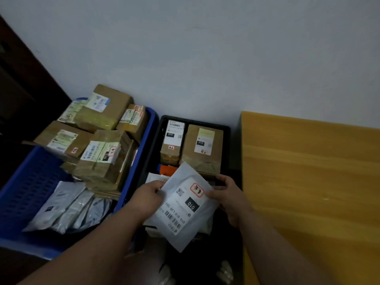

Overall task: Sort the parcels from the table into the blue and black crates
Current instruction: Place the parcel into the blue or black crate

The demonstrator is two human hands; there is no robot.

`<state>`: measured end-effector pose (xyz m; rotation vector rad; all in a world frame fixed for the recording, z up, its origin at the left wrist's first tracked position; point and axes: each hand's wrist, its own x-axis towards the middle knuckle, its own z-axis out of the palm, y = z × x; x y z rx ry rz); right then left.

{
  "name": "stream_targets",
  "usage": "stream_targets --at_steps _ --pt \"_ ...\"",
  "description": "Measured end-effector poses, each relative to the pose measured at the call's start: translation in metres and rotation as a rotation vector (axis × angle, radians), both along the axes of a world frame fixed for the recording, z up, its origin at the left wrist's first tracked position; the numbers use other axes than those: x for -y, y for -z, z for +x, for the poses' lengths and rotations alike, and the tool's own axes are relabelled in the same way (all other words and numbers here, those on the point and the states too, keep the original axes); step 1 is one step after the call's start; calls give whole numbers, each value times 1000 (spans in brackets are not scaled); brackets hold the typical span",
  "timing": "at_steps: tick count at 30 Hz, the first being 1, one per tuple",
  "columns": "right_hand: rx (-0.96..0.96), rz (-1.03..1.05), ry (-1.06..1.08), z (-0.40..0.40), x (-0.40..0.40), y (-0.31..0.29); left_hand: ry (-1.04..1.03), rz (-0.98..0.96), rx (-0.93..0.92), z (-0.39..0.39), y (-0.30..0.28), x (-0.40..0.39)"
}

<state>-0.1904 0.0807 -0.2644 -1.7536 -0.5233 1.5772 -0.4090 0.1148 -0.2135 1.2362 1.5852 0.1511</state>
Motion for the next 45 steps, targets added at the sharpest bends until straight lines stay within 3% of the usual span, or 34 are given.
stream_targets --at_steps 3,6,9,11,13,16,19,23,26,28,32,39,45 --pt "182 -44 -300 -12 1 -6 139 44 -86 -1 3 -14" --pt "235 -91 -399 -17 5 2 83 128 -108 10 16 -26" --pt "200 -135 -287 -19 7 19 -20 330 -198 18 33 -31" --pt "88 -169 -140 -22 7 32 18 450 -305 18 49 -33" --pt "15 -188 -41 -26 7 46 156 459 -385 15 65 -31" --pt "38 -219 -3 -32 9 64 457 318 -510 8 90 -18" --pt "202 -204 -98 -40 6 77 658 161 -586 -2 112 -7" --pt "469 -79 -232 -58 0 91 730 85 -596 -15 131 -13" --pt "888 -29 -520 -66 -2 97 767 85 -596 -21 139 -24" --pt "1015 27 -717 -68 -3 102 825 108 -610 -26 145 -32" --pt "1013 38 -962 -68 -5 118 896 128 -592 -31 157 -43" --pt "856 -205 -955 -74 -26 150 909 -2 -556 -31 195 -55" --pt "768 -295 -1030 -70 -41 185 937 -142 -561 -30 237 -68"
